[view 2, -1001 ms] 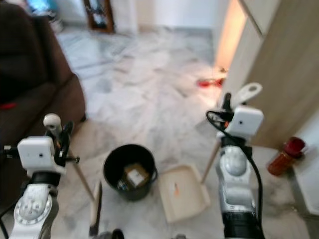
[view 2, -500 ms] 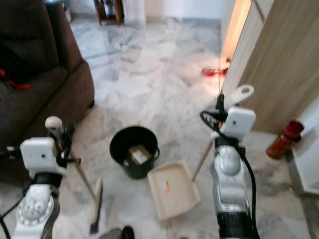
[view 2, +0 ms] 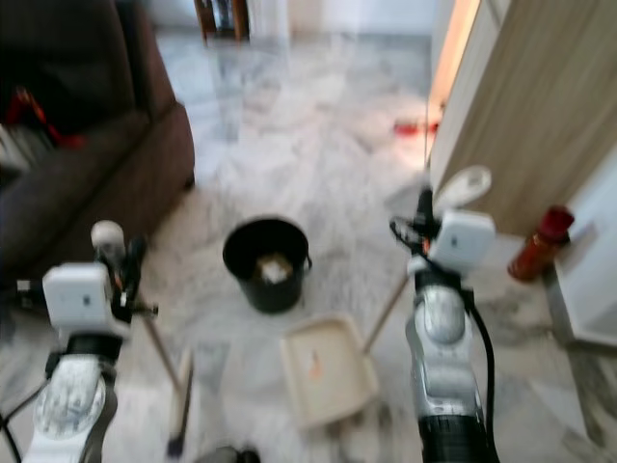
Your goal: Sweep floor
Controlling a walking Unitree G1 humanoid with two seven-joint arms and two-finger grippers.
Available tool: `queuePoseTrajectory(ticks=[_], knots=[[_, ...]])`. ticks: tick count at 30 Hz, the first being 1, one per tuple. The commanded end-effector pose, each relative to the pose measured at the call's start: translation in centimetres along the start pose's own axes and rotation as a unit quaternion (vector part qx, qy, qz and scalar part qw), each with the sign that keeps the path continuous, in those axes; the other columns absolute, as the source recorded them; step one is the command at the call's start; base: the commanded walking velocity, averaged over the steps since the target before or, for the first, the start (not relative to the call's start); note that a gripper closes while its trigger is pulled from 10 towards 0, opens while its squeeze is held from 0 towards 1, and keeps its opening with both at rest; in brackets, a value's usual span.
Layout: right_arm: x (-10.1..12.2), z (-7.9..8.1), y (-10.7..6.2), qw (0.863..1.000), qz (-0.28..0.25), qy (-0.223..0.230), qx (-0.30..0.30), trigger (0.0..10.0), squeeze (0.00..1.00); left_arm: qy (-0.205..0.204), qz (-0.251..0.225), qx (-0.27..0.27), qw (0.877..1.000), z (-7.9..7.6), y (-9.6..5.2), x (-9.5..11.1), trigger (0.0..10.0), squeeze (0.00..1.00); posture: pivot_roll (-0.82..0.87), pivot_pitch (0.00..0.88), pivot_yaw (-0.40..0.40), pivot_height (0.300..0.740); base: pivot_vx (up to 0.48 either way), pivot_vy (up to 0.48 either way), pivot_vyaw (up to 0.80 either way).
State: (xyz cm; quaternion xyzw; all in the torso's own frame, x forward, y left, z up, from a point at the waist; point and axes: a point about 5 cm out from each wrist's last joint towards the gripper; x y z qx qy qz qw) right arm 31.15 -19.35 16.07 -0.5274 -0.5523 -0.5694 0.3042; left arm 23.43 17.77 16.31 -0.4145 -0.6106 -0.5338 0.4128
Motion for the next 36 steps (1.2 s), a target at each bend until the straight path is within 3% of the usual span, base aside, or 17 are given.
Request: queuePoseTrajectory(ticks=[1,14,36], knots=[[0.93,0.2,0.19,1.0,-0.022,0.0,0.003,10.0,0.0,0.006,-0.018,-0.004,1.0,0.11,0.07,0.61,10.0,0.0,0.01,0.118,0.016,0.74,-0.266,0.0,0.0],[0.84,0.34,-0.07,1.0,-0.02,0.004,0.008,10.0,0.0,0.006,-0.024,-0.005,1.0,0.3,0.63,0.55,10.0,0.0,0.0,0.075,0.018,0.74,-0.079,0.0,-0.04],[0.52,0.86,-0.39,1.0,-0.011,0.008,0.022,10.0,0.0,0.007,-0.019,-0.015,1.0,-0.05,0.91,0.07,10.0,0.0,0.01,0.057,0.014,0.74,0.0,0.0,-0.8]])
Point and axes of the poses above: a point about 5 cm out from each wrist's last joint towards the gripper, its own y axis pointing out of the wrist towards the gripper, its own x axis along the axis of the wrist's last joint, z = x × y, and after that the axes turned 13 degrees about -y, right-handed
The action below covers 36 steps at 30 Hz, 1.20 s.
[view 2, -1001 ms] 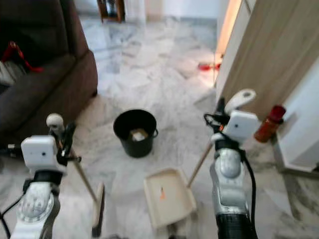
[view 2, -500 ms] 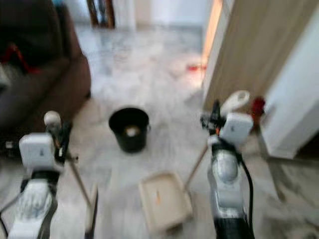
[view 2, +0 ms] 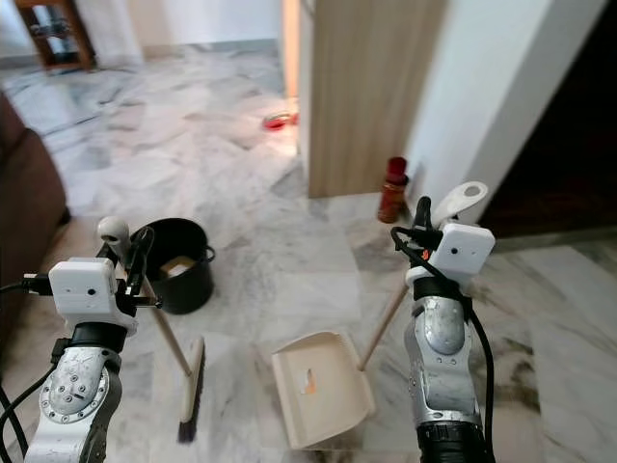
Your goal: Sweep floor
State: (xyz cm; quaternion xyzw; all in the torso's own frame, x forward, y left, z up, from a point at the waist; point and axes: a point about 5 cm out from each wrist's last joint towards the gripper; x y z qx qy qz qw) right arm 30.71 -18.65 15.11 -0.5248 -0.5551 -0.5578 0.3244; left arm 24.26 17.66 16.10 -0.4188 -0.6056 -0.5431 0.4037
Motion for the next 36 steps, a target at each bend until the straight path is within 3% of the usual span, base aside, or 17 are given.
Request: queuePoseTrajectory(ticks=[1,5,16,36], knots=[[1.06,0.1,0.42,1.0,-0.022,0.001,0.003,10.0,0.0,0.009,-0.014,-0.001,1.0,0.07,0.2,0.54,10.0,0.0,0.01,0.059,0.012,0.74,0.0,0.0,-0.8],[0.87,0.02,0.45,1.0,-0.019,-0.001,0.002,10.0,0.0,0.02,-0.015,0.004,1.0,0.13,0.24,0.56,10.0,0.0,0.02,0.059,0.009,0.74,0.0,-0.067,-0.8],[1.02,0.2,0.65,1.0,-0.021,0.0,0.004,10.0,0.0,0.024,-0.015,0.006,1.0,0.31,0.4,0.53,10.0,0.0,0.01,0.062,0.006,0.74,0.0,-0.448,-0.8],[1.34,0.2,1.09,1.0,-0.027,-0.004,0.007,10.0,0.0,0.014,-0.027,0.013,0.999,0.36,0.91,0.7,10.0,0.0,0.01,0.071,-0.001,0.74,0.0,0.0,-0.8]])
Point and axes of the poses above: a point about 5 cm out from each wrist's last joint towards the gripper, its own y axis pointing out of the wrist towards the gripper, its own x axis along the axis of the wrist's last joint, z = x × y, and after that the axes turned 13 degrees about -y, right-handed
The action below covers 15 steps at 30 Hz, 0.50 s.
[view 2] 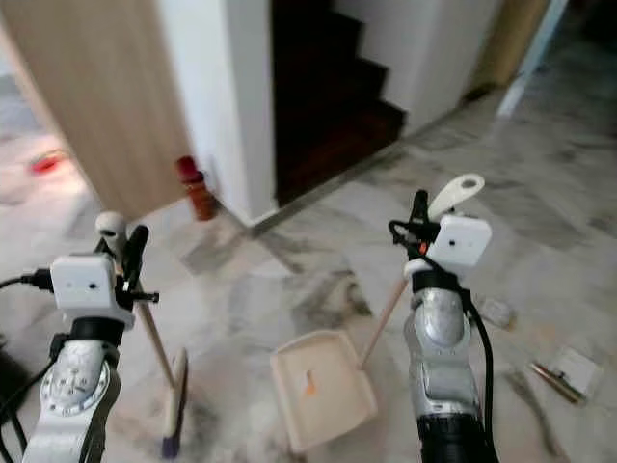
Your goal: Sweep floor
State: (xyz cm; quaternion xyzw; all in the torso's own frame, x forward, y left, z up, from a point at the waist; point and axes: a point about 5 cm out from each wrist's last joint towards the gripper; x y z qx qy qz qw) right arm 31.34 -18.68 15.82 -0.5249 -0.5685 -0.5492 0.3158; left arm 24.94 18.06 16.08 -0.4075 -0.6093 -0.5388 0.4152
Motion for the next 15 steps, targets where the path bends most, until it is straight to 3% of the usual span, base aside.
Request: queuePoseTrajectory(ticks=[1,15], knots=[[0.89,0.18,0.31,1.0,-0.019,0.01,0.0,10.0,0.0,0.002,-0.027,0.0,1.0,0.0,0.26,0.91,10.0,0.0,0.01,0.071,-0.001,0.74,0.0,0.0,-0.8],[1.1,0.28,0.27,1.0,-0.023,0.009,0.004,10.0,0.0,0.005,-0.026,0.0,1.0,0.01,0.26,0.84,10.0,0.0,0.01,0.06,0.0,0.74,0.0,0.0,-0.8]])
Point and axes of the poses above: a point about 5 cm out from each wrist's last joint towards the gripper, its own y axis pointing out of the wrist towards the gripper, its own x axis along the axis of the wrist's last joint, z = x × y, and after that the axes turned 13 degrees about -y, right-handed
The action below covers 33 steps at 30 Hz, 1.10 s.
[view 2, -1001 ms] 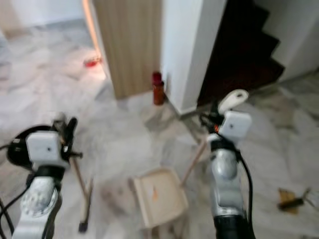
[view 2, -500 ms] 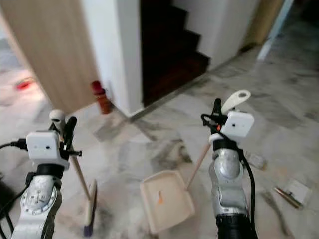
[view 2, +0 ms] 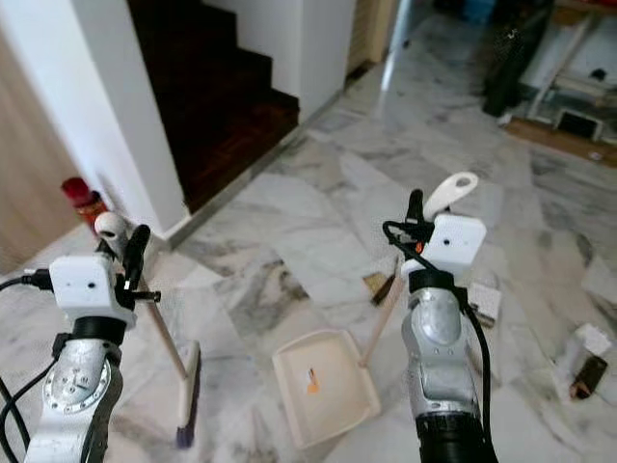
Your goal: Sweep floor
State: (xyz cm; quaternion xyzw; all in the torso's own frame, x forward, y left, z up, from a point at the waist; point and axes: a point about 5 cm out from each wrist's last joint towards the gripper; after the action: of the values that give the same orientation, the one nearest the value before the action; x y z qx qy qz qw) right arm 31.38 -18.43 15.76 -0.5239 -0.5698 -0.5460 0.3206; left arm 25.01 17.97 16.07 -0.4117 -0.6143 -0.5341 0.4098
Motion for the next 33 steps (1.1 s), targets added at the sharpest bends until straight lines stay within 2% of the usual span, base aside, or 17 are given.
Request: queuePoseTrajectory(ticks=[1,7,11,26,33], knots=[[1.1,0.06,0.25,1.0,-0.025,0.008,-0.001,10.0,0.0,0.014,-0.025,-0.002,1.0,0.12,0.19,0.87,10.0,0.0,0.01,0.06,0.0,0.74,0.0,0.0,-0.8],[1.11,0.11,0.14,1.0,-0.025,0.008,-0.001,10.0,0.0,-0.002,-0.023,0.001,1.0,0.13,0.21,0.76,10.0,0.0,0.0,0.05,0.003,0.74,0.0,0.0,-0.8],[1.09,0.13,0.09,1.0,-0.024,0.008,-0.002,10.0,0.0,-0.001,-0.023,0.0,1.0,0.15,0.24,0.81,10.0,0.0,0.0,0.044,0.005,0.74,0.0,0.441,-0.8],[1.07,0.1,0.16,1.0,-0.021,0.006,-0.006,10.0,0.0,0.002,-0.023,-0.005,1.0,0.16,0.32,0.88,10.0,0.0,0.01,0.056,0.01,0.74,0.0,0.0,-0.8],[1.25,0.06,0.2,1.0,-0.024,0.007,-0.008,10.0,0.0,-0.003,-0.022,-0.023,0.999,-0.35,0.29,0.84,10.0,0.0,0.01,0.054,0.012,0.74,0.0,0.0,-0.8]])
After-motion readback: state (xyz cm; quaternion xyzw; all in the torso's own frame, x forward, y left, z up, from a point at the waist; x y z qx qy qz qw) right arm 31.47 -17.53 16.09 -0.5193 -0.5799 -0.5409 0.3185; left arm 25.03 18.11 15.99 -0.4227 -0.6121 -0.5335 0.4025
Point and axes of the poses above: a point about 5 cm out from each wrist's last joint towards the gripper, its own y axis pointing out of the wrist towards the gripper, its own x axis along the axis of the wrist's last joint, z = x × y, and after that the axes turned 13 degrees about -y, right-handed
